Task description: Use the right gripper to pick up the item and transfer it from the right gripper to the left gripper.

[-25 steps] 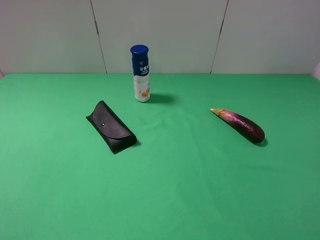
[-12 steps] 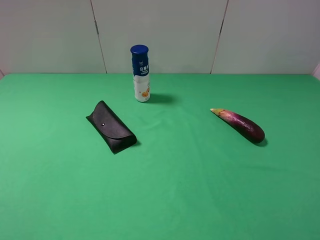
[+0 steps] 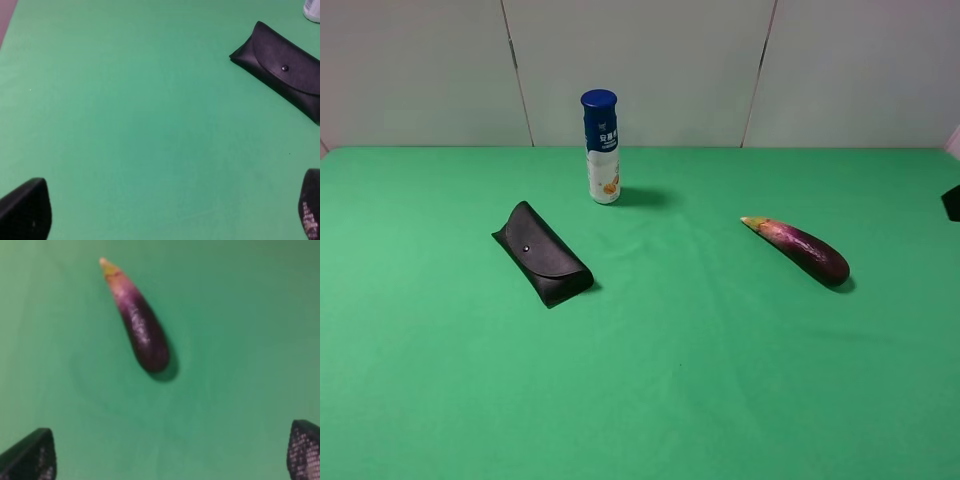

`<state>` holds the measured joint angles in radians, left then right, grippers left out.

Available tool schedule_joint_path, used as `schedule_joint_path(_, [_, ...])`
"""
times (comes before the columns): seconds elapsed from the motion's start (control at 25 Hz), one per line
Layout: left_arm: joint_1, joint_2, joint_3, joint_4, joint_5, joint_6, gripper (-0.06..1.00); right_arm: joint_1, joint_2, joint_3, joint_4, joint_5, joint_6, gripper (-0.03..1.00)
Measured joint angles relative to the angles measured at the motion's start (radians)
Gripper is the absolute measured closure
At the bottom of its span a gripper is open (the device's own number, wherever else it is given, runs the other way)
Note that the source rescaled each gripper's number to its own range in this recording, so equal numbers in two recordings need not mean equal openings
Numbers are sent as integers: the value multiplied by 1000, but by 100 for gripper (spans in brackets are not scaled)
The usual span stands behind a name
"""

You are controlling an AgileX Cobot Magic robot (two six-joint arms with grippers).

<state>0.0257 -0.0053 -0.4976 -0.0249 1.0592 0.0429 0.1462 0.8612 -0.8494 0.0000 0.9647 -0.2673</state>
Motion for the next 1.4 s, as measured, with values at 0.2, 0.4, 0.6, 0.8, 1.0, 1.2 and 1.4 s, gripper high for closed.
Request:
schedule_joint_path(0.2, [0, 0, 0, 0, 0, 0, -4, 75, 180, -21, 0, -30, -74, -3])
schedule_joint_path(0.4, [0, 0, 0, 0, 0, 0, -4, 82, 343, -22, 0, -58, -108, -3])
schedule_joint_path(0.6, [0, 0, 0, 0, 0, 0, -4, 82, 434, -22, 0, -113, -120, -3])
schedule_joint_path(0.8, [0, 0, 0, 0, 0, 0, -4, 82, 462, -24, 0, -134, -134, -3])
schedule_joint_path(1.0, [0, 0, 0, 0, 0, 0, -4, 82, 462, -34, 0, -133, -135, -3])
schedule_joint_path(1.2, [0, 0, 0, 0, 0, 0, -4, 82, 469, -37, 0, -135, -138, -3])
schedule_joint_path(1.4, [0, 0, 0, 0, 0, 0, -4, 82, 530, -37, -7, -143, -168, -3])
